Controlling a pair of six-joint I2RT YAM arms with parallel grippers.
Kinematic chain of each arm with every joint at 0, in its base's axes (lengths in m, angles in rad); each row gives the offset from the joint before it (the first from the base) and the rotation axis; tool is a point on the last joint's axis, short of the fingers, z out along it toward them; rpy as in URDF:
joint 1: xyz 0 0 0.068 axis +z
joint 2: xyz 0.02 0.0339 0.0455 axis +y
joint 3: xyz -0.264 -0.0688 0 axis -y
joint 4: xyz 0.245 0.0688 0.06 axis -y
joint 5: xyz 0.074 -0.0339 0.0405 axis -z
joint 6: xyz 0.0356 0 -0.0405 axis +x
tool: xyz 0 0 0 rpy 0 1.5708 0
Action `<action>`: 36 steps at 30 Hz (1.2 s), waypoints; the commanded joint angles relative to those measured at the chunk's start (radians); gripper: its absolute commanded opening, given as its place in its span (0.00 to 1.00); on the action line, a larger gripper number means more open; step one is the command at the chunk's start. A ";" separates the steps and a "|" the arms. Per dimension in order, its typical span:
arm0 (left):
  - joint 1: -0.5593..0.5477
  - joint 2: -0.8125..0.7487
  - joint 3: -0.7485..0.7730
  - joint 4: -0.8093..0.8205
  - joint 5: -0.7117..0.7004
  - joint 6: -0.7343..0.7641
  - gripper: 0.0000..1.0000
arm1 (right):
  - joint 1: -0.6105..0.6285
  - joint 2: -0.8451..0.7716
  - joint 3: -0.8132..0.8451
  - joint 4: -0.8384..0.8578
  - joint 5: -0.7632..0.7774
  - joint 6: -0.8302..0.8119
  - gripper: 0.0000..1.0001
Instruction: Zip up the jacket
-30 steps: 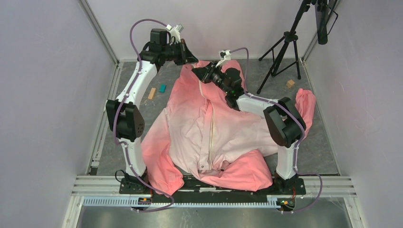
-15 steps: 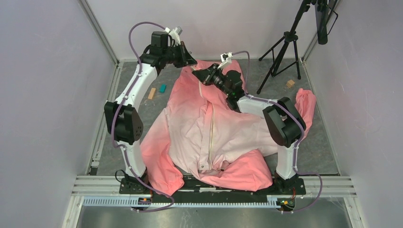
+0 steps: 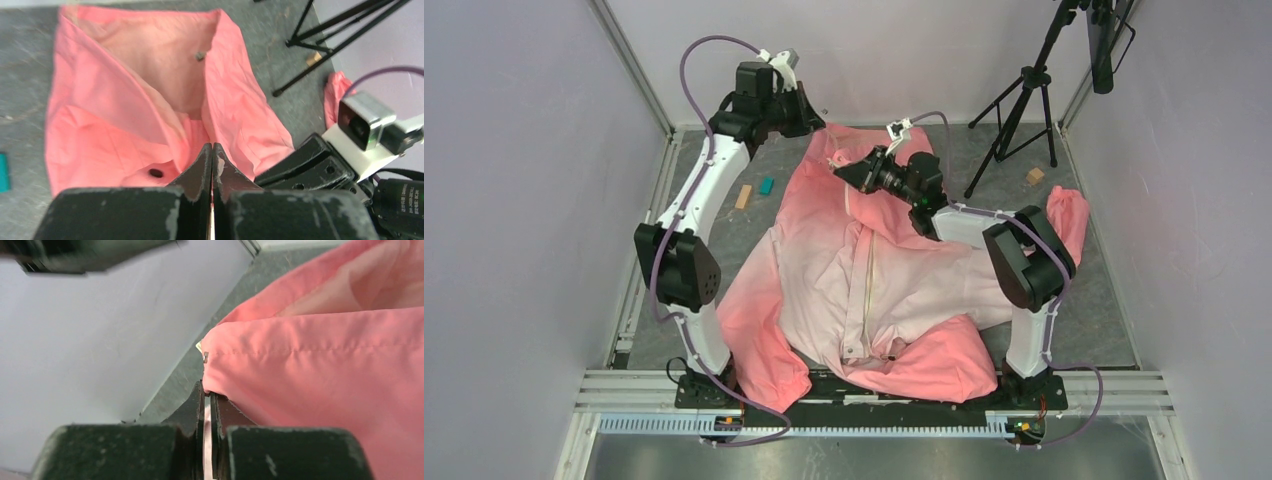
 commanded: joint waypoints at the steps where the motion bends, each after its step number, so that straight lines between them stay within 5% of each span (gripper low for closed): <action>1: 0.016 -0.083 0.029 0.073 -0.077 0.090 0.02 | -0.023 -0.062 -0.043 -0.038 -0.071 -0.073 0.01; 6: 0.020 -0.089 0.003 0.055 0.018 0.073 0.02 | -0.025 -0.040 -0.008 0.056 -0.157 -0.060 0.01; 12: 0.038 -0.062 -0.056 0.089 0.323 0.015 0.53 | -0.028 -0.041 0.017 0.027 -0.154 -0.092 0.01; 20: 0.050 -0.085 -0.137 0.134 0.254 -0.035 0.71 | -0.047 -0.037 0.014 0.017 -0.156 -0.095 0.01; 24: 0.074 -0.132 -0.282 0.359 0.372 -0.203 0.82 | -0.075 -0.038 -0.050 0.158 -0.218 -0.053 0.01; 31: 0.062 -0.135 -0.490 0.672 0.399 -0.442 0.89 | -0.081 -0.069 -0.113 0.237 -0.248 -0.039 0.01; 36: 0.014 -0.067 -0.447 0.725 0.423 -0.494 0.82 | -0.081 -0.080 -0.120 0.230 -0.247 -0.042 0.01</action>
